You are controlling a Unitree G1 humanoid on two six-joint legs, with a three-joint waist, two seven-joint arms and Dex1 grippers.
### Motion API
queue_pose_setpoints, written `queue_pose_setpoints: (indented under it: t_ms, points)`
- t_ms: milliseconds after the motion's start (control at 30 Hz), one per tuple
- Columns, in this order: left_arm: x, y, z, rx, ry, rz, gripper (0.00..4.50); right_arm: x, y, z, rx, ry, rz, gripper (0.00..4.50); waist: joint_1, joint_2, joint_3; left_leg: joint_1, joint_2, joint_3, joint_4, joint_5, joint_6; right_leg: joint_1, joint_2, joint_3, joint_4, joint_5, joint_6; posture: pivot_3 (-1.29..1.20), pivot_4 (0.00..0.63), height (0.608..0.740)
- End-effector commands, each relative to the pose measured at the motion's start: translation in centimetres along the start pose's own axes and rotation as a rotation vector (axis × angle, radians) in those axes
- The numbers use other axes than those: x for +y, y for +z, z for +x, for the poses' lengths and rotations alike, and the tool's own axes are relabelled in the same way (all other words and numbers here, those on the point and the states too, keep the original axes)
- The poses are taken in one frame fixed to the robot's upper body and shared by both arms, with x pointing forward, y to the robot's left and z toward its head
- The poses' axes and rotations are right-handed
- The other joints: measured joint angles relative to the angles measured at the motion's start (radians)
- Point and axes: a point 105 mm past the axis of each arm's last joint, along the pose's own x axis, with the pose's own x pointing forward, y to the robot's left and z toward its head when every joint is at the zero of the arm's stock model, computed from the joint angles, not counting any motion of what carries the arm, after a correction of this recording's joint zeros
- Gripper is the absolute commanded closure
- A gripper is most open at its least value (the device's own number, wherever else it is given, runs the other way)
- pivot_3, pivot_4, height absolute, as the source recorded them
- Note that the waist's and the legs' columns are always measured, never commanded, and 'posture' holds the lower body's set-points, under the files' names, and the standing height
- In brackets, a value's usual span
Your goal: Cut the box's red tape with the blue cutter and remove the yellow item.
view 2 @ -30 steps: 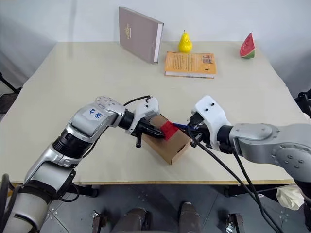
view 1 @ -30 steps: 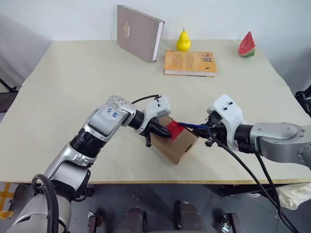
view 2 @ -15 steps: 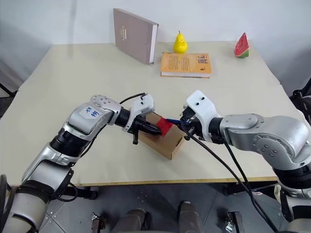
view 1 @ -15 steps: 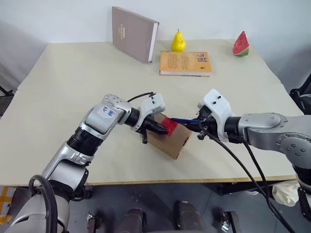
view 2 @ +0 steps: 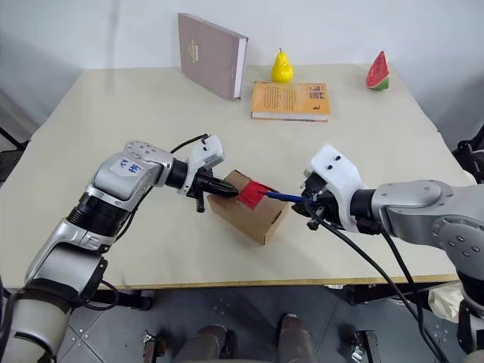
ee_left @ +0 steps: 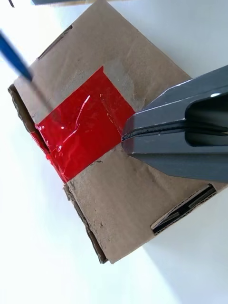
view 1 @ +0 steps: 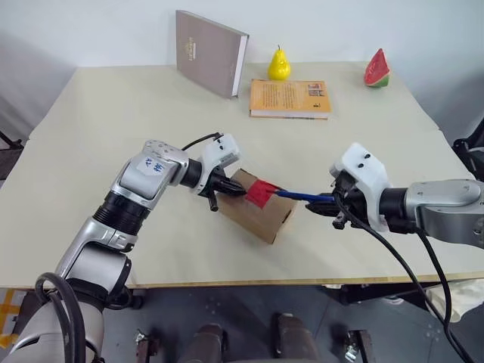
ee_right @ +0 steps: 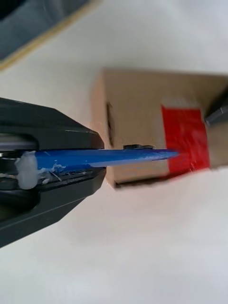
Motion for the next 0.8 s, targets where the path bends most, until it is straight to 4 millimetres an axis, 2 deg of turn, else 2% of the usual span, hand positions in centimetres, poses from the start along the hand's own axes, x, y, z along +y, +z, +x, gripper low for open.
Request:
queue_pose_setpoints:
  t_ms: [33,233,367,433,500,567,700,767,800]
  points:
    - [1.8,-2.8,-0.3,0.101,0.113,-0.062,4.50,-0.2,1.9,0.0,-0.089,-0.011,-0.005,4.35,0.000,0.000,0.000,0.000,0.000,0.000,0.000,0.000,0.000,0.000,0.000,0.000,0.000,0.000,0.000,0.00,0.150,0.740]
    - [1.1,-2.6,0.2,0.094,0.094,-0.062,4.50,-0.9,2.0,1.3,-0.098,-0.039,0.004,4.35,0.002,0.000,0.000,0.000,0.000,0.000,0.000,0.000,0.000,0.000,-0.001,0.000,0.000,0.000,0.000,0.00,0.150,0.740]
    - [1.0,-2.6,0.3,0.089,0.093,-0.066,4.50,-3.7,2.5,1.3,-0.162,-0.177,0.067,4.35,0.003,0.000,0.000,0.000,-0.001,0.000,0.000,0.000,0.000,0.000,-0.001,0.000,0.001,0.000,0.000,0.00,0.150,0.740]
    - [0.9,-2.5,0.3,0.084,0.094,-0.071,4.50,-5.6,1.3,0.9,-0.179,-0.278,0.127,4.35,0.004,0.000,0.000,0.000,-0.001,-0.001,0.000,0.000,0.000,0.000,0.000,0.000,0.001,0.000,0.000,0.00,0.150,0.740]
    - [1.0,-2.5,0.4,0.079,0.099,-0.077,4.50,-6.7,0.3,0.7,-0.190,-0.339,0.167,4.35,0.007,0.000,0.000,0.000,-0.001,-0.001,0.000,0.000,0.000,0.000,0.000,-0.001,0.001,0.000,0.000,0.00,0.150,0.740]
    - [1.1,-2.5,0.4,0.075,0.103,-0.083,4.50,-7.2,-1.0,0.6,-0.187,-0.373,0.203,4.35,0.008,0.000,0.000,-0.001,-0.001,-0.001,0.000,0.000,0.000,-0.001,-0.001,-0.001,0.001,0.000,0.000,0.00,0.150,0.740]
    - [1.5,-2.4,0.2,0.060,0.127,-0.091,4.50,-7.9,-5.0,0.2,-0.158,-0.445,0.309,4.35,0.012,0.000,0.000,-0.001,-0.001,-0.001,0.000,0.000,0.000,-0.001,0.000,-0.001,0.001,0.000,0.000,0.00,0.150,0.740]
    - [1.9,-2.1,-0.1,0.042,0.140,-0.095,4.50,-8.1,-6.4,-0.3,-0.147,-0.467,0.337,3.62,0.009,0.001,0.000,-0.001,-0.001,0.000,0.000,0.000,0.000,-0.001,0.000,0.000,0.001,0.000,0.000,0.00,0.150,0.740]
    - [2.0,-1.9,-0.2,0.033,0.144,-0.097,4.50,-8.1,-6.9,-0.5,-0.146,-0.473,0.348,3.42,0.009,0.001,0.000,-0.001,-0.001,0.001,0.000,0.000,0.000,-0.001,0.000,0.001,0.001,0.000,0.000,0.00,0.150,0.740]
